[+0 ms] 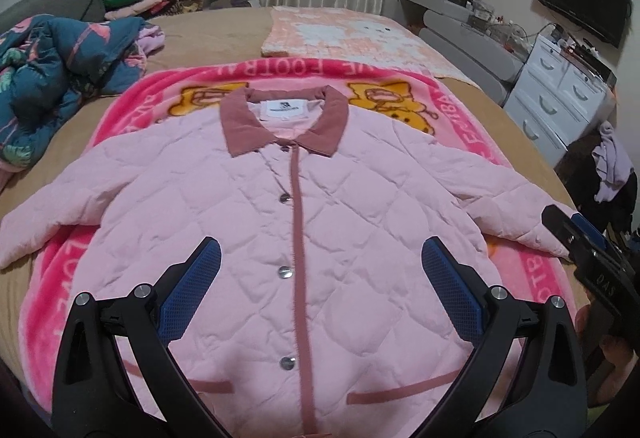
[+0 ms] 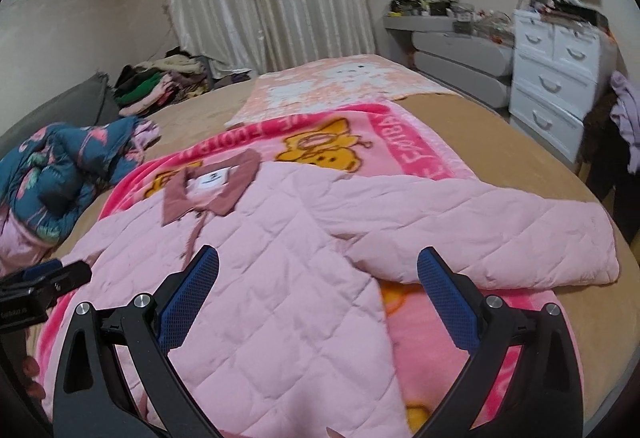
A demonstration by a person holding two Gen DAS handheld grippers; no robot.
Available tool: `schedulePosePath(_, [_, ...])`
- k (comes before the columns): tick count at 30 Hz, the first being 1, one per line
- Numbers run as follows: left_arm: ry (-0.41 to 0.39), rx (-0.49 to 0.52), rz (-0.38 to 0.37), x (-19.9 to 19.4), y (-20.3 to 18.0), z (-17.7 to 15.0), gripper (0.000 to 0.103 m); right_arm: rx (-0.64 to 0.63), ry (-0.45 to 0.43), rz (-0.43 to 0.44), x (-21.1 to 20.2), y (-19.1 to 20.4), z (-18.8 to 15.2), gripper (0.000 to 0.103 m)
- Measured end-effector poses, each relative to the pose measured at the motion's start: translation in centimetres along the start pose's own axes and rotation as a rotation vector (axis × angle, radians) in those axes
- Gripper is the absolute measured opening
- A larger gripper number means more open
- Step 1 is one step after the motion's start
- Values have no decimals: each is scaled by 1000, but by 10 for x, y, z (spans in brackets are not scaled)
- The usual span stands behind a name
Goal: Fold large clothes
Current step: 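Move the right tool to the sleeve cuff nearest it, then grasp the pink sleeve cuff with the right tool and lift it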
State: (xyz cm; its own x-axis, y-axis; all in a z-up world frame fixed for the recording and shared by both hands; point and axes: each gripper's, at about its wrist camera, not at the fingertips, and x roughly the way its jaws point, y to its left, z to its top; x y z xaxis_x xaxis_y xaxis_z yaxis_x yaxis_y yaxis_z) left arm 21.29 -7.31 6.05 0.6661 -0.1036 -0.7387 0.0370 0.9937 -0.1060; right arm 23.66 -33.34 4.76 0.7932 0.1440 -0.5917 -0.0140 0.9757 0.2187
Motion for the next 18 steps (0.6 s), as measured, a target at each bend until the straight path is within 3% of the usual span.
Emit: schedulePosePath(18, [99,27,12,70,-36,5,94,250,45,-189,38,-123,-12,99])
